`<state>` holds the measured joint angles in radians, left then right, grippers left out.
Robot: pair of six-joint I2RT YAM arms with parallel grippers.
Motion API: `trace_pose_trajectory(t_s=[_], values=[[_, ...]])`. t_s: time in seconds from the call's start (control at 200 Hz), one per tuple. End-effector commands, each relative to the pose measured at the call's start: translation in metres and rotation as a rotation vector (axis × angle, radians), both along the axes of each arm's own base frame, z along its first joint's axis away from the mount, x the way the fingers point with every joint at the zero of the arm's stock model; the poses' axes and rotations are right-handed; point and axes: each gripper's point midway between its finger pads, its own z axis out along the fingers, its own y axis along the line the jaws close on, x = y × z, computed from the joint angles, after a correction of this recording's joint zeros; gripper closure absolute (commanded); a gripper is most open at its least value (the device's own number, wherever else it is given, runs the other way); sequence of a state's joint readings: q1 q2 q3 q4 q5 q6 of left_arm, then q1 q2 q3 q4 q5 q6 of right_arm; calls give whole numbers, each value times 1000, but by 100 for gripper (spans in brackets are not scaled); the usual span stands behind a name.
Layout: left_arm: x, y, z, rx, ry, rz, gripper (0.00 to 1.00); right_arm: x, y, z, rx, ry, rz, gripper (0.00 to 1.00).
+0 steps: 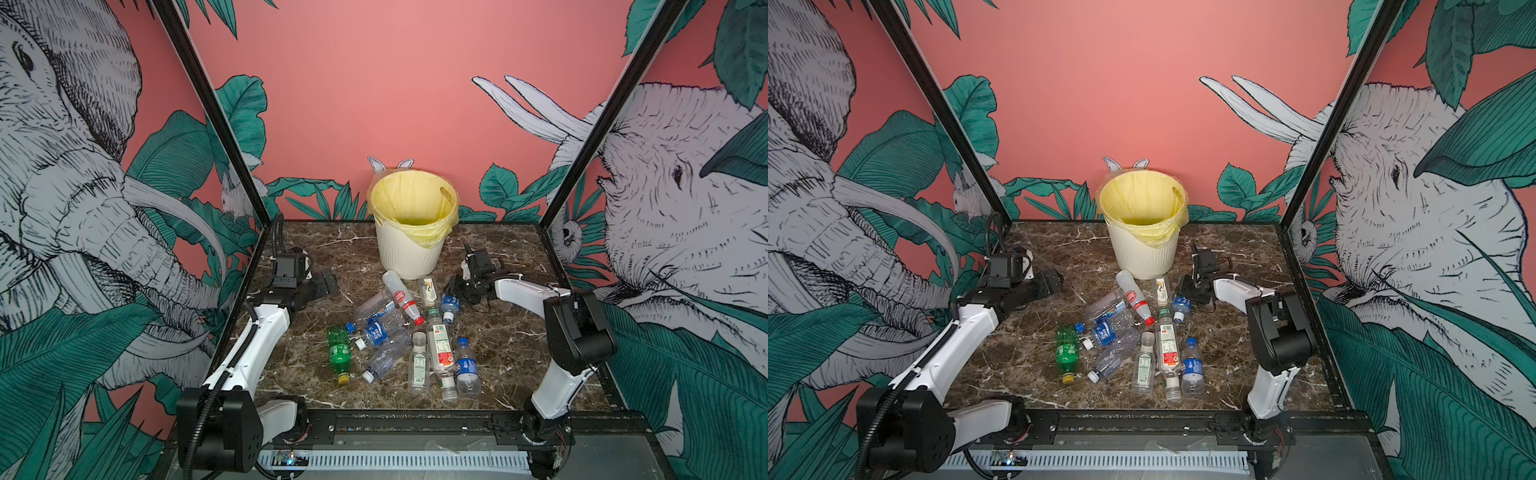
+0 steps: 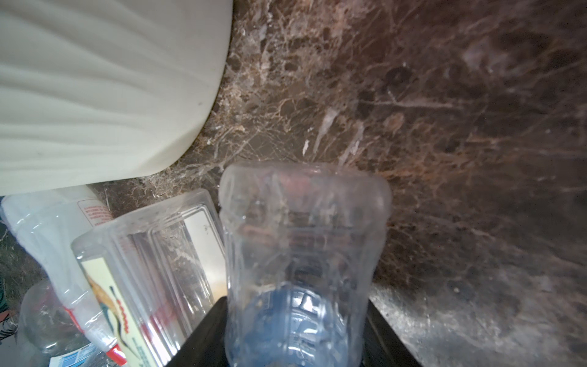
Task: Throw the plastic bottles in the bin
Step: Pick up the plastic bottle from the center of the table.
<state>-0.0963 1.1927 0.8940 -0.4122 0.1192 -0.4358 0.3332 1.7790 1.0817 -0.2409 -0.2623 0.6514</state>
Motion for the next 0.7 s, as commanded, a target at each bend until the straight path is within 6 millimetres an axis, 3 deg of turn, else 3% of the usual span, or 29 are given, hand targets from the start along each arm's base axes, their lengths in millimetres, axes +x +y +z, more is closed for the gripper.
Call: trace_pose_trajectory(t_s=[0.0,0.44,0.695], values=[[0,3,3,-10,-20,17,1,-3,-5,-3,-18,1,-21,45],[1,3,9,-17,-38,19,1,-7,-13,11,2,-26,-57,46],[-2,0,2,-52,-26,25,1,-10,-23,24,4,-58,-79,47]])
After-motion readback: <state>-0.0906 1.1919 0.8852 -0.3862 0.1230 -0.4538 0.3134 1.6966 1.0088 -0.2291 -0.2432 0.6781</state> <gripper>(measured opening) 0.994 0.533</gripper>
